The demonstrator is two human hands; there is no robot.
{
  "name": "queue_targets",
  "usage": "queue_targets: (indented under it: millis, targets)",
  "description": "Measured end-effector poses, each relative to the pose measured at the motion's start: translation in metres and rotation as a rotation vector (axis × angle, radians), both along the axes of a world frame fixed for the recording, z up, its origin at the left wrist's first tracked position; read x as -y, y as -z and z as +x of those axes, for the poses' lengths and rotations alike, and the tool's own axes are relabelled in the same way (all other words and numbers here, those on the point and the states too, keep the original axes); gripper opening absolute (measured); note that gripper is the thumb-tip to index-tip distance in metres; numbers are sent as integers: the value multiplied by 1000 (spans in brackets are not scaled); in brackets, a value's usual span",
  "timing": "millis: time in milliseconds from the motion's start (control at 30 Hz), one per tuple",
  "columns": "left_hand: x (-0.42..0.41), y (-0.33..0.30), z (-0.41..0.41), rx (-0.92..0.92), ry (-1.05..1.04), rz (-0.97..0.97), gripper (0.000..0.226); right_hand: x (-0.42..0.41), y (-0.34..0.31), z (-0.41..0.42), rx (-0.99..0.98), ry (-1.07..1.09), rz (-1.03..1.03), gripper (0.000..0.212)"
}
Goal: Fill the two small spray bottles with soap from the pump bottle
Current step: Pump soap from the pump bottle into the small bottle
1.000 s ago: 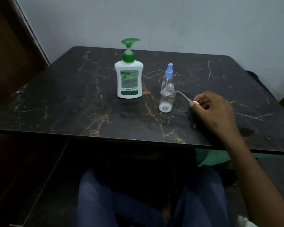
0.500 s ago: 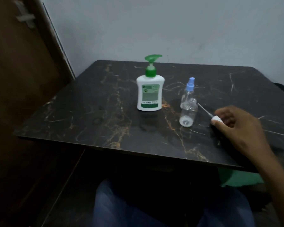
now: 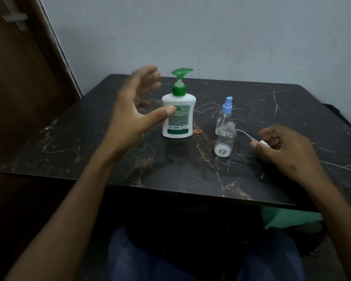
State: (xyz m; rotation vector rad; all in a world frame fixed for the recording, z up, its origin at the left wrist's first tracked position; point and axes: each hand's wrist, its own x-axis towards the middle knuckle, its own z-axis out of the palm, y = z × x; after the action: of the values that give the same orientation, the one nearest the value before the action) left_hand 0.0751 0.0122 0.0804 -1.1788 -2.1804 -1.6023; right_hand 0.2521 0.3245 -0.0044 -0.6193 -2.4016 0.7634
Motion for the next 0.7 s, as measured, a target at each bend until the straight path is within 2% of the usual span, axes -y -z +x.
queue_targets:
  millis: [167, 400, 533, 700]
  targets:
    - [-27, 45, -35, 137, -40, -203, 87, -4, -1, 0, 44, -12, 2, 32]
    - [-33, 55, -45, 141, -11, -269, 78, -8, -1, 2, 43, -1, -13, 26]
    - [-34, 57, -45, 138, 5, -279, 71, -4, -20, 9, -100, 47, -23, 22]
    - [-39, 57, -39, 138, 3, -271, 62, 12, -48, 7, -240, -30, 11, 25]
